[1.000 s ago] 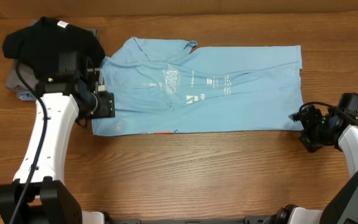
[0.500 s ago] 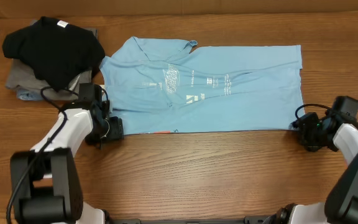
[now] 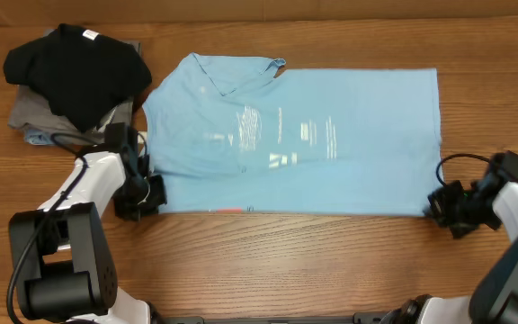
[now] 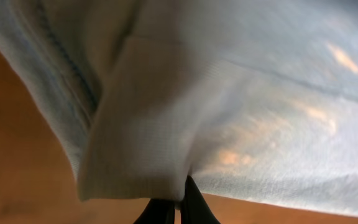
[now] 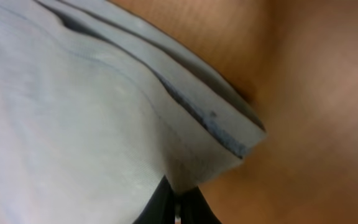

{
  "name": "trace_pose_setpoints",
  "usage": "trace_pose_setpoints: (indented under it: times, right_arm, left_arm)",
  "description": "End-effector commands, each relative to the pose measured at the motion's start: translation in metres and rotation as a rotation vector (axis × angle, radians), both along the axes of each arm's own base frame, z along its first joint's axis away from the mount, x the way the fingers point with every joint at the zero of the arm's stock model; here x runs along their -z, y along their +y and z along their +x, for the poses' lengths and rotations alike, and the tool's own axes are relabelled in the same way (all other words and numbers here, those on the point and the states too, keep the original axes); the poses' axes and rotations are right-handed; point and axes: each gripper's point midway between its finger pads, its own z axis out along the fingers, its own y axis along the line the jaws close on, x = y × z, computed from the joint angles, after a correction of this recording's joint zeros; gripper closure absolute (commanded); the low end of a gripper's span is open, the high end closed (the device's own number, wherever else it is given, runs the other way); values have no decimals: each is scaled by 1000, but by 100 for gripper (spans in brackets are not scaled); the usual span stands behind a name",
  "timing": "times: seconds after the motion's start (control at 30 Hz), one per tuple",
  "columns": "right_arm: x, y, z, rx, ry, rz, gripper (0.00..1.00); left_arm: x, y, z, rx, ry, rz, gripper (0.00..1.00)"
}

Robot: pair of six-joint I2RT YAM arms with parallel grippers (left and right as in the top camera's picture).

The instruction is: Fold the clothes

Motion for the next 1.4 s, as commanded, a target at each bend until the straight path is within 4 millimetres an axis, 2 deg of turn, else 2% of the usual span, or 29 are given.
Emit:
trace_pose_setpoints:
  times: [0.0,0.13,0.17,0.2,0.23,0.27,0.4,0.43,0.47,0.5,0.57,0.67,0.77,0.83,0.87,0.97,1.07,1.1,1.17,1.2,1.37]
  right_arm:
    - [-31,-15,-21,77,27,-85,96]
    - [-47,-13,-50,97,98,-122,95]
    - [-50,-13,-54,97,104,-135,87]
    - [-52,-14,-56,98,106,-143,71]
    - [-54,-14,-56,98,98,-148,56]
    - [-55,-14,-55,99,90,-151,49]
    - [-67,-18,-45,91,39,-167,40]
    - [-71,-17,-40,75,12,-161,40]
    - [-79,-15,-29,43,-44,-142,40]
    - [-87,-11,-17,-1,-108,-120,40]
    - [-112,-1,12,-114,-281,-71,40]
    - [-139,3,32,-149,-401,-44,41]
    - [-159,-2,47,-157,-477,-70,41]
    - [-165,-6,53,-161,-507,-89,41]
    - [-166,-6,56,-164,-519,-93,41]
    - [-168,-7,63,-179,-543,-109,41]
    - [-170,-3,78,-219,-585,-128,44]
    - [-170,2,86,-246,-602,-132,44]
    - [-169,9,93,-275,-613,-129,44]
    - [-166,17,98,-306,-615,-120,43]
    - [-145,37,104,-360,-561,-69,44]
  left_arm:
    - [-11,16,-7,-41,24,33,96]
    - [-22,34,-28,-76,85,84,95]
    - [-23,35,-31,-84,90,81,94]
    - [-25,33,-31,-91,89,64,90]
    - [-25,32,-32,-93,87,57,79]
    - [-26,30,-32,-94,88,50,64]
    - [-36,18,-34,-66,94,-22,36]
    - [-40,15,-31,-56,85,-39,33]
    - [-48,12,-25,-42,64,-63,32]
    - [-56,10,-19,-27,38,-82,26]
    - [-79,2,1,13,-45,-130,0]
    - [-127,-27,40,136,-228,-261,0]
    - [-186,-69,81,220,-445,-458,0]
    - [-211,-82,105,277,-576,-499,0]
    - [-217,-83,115,275,-618,-487,6]
    - [-212,-77,142,223,-654,-315,10]
    - [-196,-93,161,289,-666,-205,9]
    - [-186,-107,171,327,-667,-176,9]
    - [-173,-120,182,365,-659,-141,9]
    - [-157,-132,193,392,-641,-100,10]
    - [-107,-148,224,432,-568,16,18]
